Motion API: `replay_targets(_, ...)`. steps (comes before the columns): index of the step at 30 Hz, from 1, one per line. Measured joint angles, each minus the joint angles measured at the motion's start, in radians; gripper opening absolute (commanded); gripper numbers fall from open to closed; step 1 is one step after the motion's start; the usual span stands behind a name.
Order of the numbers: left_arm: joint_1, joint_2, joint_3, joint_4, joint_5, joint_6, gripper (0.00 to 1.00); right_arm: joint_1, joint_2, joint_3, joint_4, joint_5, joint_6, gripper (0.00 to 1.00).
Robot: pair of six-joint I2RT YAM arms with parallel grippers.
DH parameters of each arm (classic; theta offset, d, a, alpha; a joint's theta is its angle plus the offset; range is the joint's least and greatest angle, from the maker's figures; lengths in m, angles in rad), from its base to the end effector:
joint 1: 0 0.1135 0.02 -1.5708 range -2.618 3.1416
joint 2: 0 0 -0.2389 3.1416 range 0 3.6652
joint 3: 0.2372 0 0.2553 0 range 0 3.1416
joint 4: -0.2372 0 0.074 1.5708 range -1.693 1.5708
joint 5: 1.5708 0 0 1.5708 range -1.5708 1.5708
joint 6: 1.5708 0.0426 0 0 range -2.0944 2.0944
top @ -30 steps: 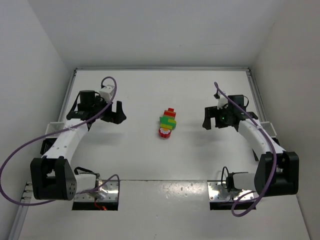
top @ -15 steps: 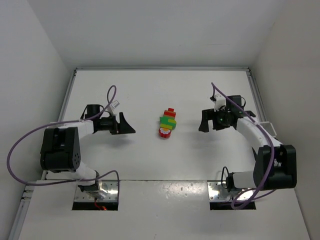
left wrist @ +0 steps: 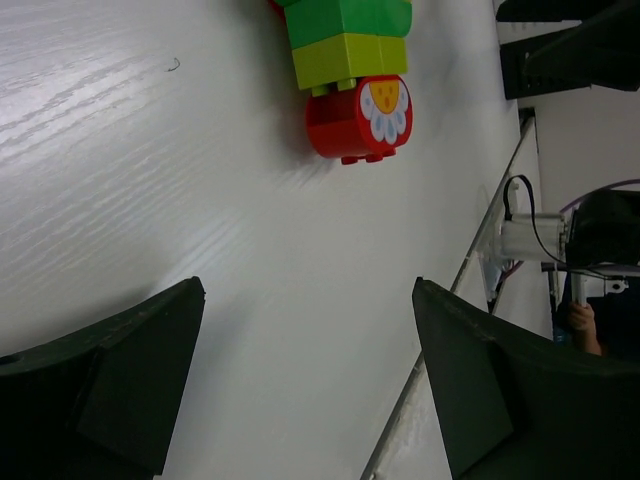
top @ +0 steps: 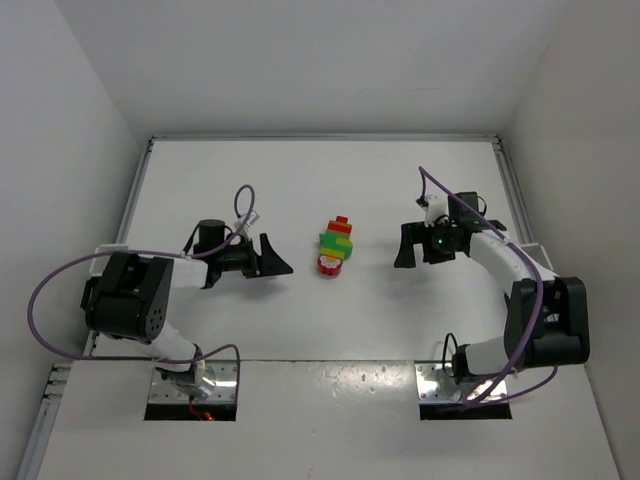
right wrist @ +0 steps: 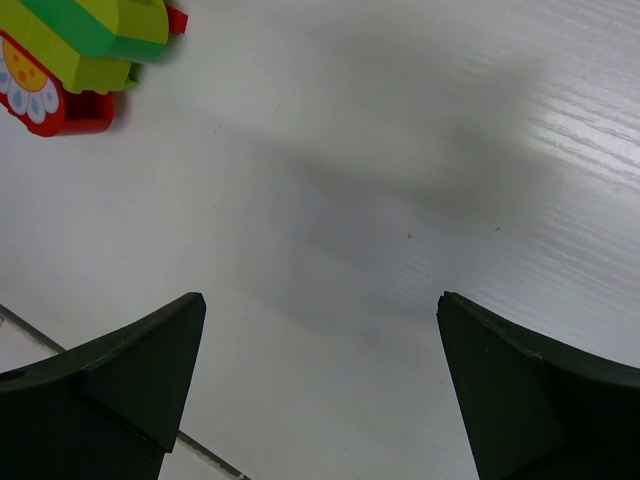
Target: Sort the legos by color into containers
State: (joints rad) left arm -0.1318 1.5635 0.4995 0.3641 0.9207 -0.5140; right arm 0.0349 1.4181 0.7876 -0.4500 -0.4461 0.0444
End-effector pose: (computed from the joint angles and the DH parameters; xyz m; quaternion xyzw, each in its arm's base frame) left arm 0.2607 -0.0688 0.1003 0.0297 0.8331 -0.5019 0.2306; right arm 0.2716 0.0279 0.1526 -0.0492 0.9463 0.2238 0.2280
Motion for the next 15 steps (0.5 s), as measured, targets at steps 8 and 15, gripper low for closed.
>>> replay_targets(8,-0.129,0.109,-0.019,0.208,-0.089,-0.131,0.84,0.000,0.013,0.000,0.000,-0.010,-0.004,1.00)
replay_targets(15,-0.172,0.229,0.021,0.377,-0.080,-0.238,0.82,0.000,0.027,0.000,0.000,-0.020,-0.012,1.00)
